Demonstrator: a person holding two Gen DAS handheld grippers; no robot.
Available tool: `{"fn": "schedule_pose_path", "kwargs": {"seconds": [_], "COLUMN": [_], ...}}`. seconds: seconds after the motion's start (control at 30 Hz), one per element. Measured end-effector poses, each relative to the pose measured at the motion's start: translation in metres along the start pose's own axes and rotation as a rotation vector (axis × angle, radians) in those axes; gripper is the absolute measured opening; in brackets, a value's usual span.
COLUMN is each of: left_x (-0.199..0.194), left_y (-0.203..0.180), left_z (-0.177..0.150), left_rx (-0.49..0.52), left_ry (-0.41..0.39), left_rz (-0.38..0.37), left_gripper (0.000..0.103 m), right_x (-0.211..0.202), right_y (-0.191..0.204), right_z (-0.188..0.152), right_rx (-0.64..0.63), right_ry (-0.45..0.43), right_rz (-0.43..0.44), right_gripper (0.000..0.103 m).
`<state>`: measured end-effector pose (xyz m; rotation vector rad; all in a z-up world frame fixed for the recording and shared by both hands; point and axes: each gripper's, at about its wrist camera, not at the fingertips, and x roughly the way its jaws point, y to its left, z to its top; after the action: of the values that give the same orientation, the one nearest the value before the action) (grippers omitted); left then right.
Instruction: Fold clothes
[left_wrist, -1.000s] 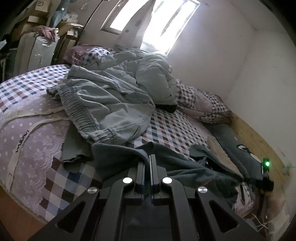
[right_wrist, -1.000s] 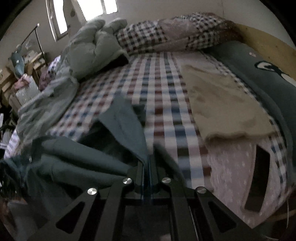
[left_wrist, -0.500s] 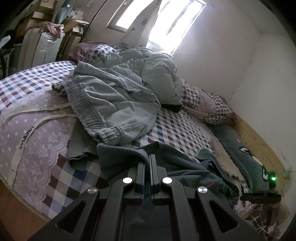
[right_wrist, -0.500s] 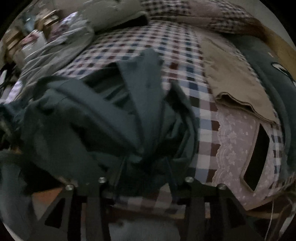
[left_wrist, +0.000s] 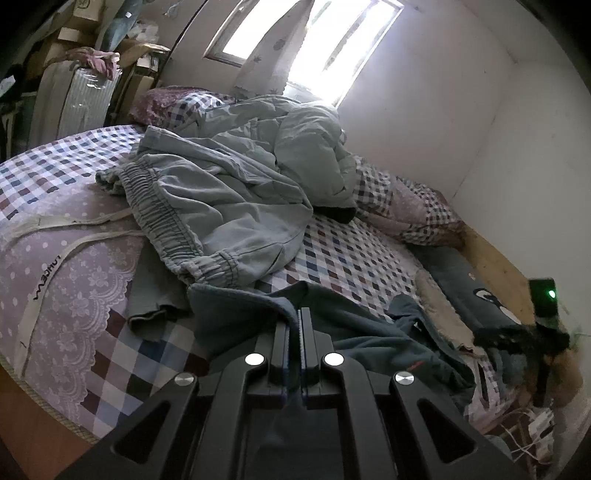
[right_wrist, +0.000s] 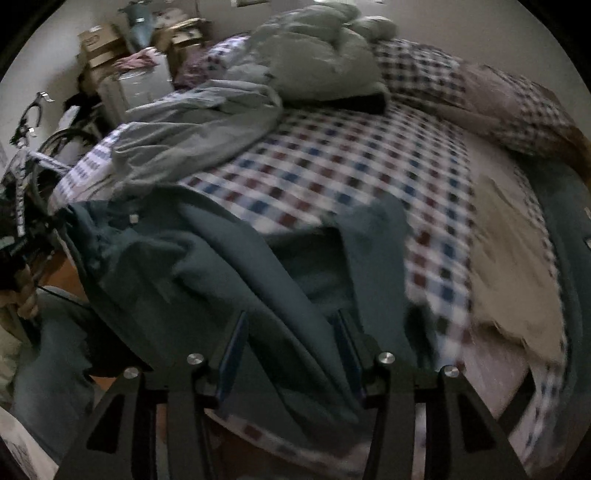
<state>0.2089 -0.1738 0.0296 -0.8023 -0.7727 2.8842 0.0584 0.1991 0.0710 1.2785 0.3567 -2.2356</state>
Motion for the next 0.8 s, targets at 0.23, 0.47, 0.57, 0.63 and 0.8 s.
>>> {"fn": "schedule_pose_path", "kwargs": {"seconds": [0.23,0.47,0.57,0.63,0.8], "left_x": [0.001,0.0,0.0,0.0,0.001], "left_y": [0.002,0.004,0.004,0.005,0.007], "left_z": [0.002,0.002,0.003,0.003,0.004], "left_rx": [-0.008,-0.016,-0.017,-0.018,-0.022], "left_ry": [0.002,0.002,0.003,0.003,0.003], "left_rz": [-0.013,-0.023,-0.023,-0.022,-0.013], "left_gripper": [0.003,0.003,0.003,0.003,0.003], "right_x": [0.044,0.102,0.121,0.132,0.157], "right_y": [0.016,0.013,0.011,0.01,0.013], "right_z": [0.052,0.073,0.076,0.078,0.078], "right_rx": [-0.087,-0.146,-0.153,-0.163,-0.206], "right_ry": [0.023,0.116,0.137,0.152,0.208], "right_rz": [0.169,0.202,0.238,0.249,0.256], "right_gripper": [0.052,0.052,0.052,0.052,0.052]}}
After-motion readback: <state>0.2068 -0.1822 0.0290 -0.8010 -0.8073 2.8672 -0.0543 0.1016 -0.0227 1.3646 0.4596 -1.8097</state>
